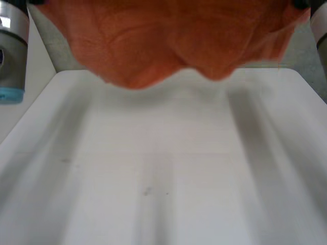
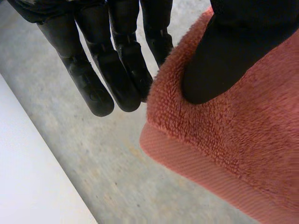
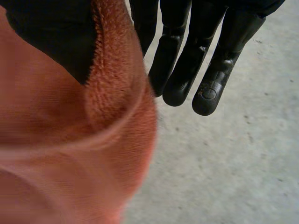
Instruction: Fold the laundry
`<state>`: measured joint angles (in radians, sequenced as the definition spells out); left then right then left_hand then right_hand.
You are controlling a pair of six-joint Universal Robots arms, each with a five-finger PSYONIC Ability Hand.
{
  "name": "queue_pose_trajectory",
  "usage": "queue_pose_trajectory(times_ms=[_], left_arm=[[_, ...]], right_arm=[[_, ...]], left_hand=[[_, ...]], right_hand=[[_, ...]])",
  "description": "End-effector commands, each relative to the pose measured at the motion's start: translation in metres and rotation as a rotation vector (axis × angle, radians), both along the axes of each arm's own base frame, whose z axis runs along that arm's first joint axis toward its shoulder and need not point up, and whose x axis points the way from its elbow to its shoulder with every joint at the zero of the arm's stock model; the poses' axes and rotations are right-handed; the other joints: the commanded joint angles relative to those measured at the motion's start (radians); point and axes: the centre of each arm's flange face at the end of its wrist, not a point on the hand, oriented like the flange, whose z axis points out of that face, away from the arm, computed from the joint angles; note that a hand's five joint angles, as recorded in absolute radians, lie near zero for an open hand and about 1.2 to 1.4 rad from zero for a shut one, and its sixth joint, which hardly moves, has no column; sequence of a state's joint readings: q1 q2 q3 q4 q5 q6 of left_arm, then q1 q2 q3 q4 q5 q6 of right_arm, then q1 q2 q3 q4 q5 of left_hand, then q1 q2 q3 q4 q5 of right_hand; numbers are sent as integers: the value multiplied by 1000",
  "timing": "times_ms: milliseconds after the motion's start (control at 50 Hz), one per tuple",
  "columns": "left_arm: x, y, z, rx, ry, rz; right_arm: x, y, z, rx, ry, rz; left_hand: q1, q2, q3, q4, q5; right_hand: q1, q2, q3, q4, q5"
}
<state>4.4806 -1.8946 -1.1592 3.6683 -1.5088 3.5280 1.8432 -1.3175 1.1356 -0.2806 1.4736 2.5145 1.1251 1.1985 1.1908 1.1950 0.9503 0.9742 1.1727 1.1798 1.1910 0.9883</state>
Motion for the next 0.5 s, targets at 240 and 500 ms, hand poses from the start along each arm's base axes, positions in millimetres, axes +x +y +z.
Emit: queue_pose_trajectory(times_ms=[240,500], left_arm=[[11,30,-189,577,-82,-32],[14,40,-203,625,-91,-39]], right_arm=[[5,28,-222,768,278,130],[-19,25,-250,955,41,74]], left_hand=[[271,198,205,201,271],[271,198,205,201,271]], right_hand=[[422,224,216,205,233],[-607,-806,-813,-824,-796]])
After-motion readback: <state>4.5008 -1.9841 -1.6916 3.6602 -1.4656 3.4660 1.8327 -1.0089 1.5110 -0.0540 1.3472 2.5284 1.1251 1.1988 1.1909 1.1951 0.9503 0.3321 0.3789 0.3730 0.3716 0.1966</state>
